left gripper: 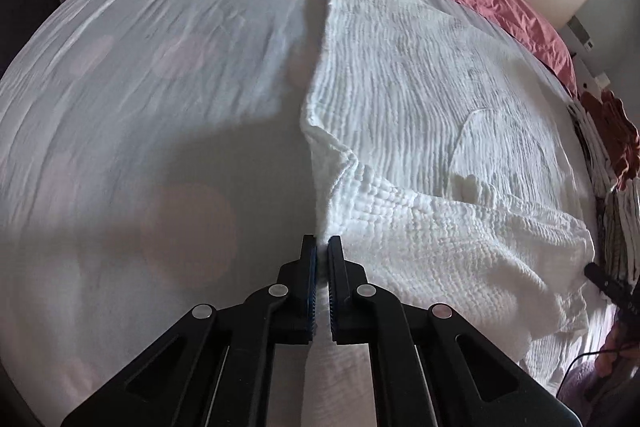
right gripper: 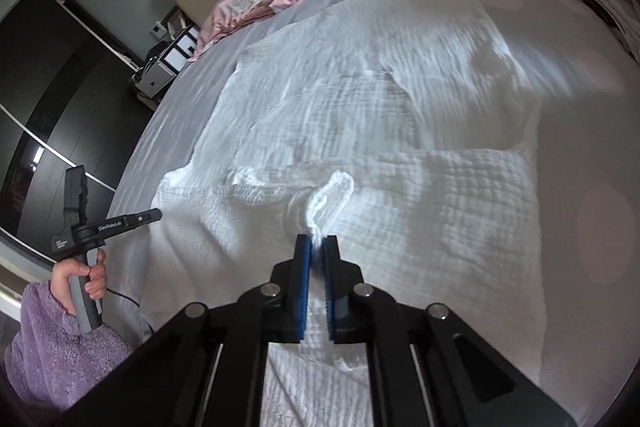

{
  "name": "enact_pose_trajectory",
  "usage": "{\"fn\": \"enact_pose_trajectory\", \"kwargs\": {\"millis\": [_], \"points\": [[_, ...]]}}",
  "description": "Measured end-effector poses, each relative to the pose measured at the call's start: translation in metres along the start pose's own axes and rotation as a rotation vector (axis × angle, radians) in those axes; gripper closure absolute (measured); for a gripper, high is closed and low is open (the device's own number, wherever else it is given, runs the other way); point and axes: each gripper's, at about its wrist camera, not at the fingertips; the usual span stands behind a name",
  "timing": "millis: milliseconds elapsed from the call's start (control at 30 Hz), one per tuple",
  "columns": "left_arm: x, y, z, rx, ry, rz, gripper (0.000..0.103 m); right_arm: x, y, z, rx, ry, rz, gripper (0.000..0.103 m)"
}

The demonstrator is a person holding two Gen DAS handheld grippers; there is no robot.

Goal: Fold clothes

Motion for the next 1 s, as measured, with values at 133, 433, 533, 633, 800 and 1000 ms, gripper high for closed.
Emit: {"fn": "enact_pose_trajectory", "kwargs": {"millis": [133, 433, 533, 633, 800, 1000], "points": [[0.002, -0.020, 0.004, 0.020, -0.007, -0.053, 0.097, -0.005, -0.025, -0.001, -0.088, 0.002, -0.066, 0.097], [-0.019, -0.001, -0.003, -0.097, 0.067, -0.142, 0.039, -0.009, -0.016, 0.025, -0.058, -0.139, -0.042, 0.088], [-0.033, -0.001, -0.003, -0.111, 0.079, -0.221, 0.039, -0.019, -0.010, 0.024, -0.068, -0.167, -0.063, 0.084], [-0.050, -0.001, 0.004, -0.099, 0.043, -0.294, 0.039, -0.029, -0.002, 0.020, -0.069, -0.191, -0.059, 0.083], [-0.061, -0.011, 0.014, -0.039, -0.008, -0.364, 0.059, -0.046, -0.001, 0.026, -0.070, -0.279, -0.106, 0.079], [-0.059, 0.010, 0.020, 0.001, -0.026, -0.276, 0.096, -0.051, 0.002, 0.015, -0.032, -0.241, -0.095, 0.096]]}}
Point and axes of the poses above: each gripper's, at about its wrist camera, not at the fingertips, and y roughly against the way its jaws point, z to its right, x to its top, and after that the axes turned 1 degree about -y, right-handed
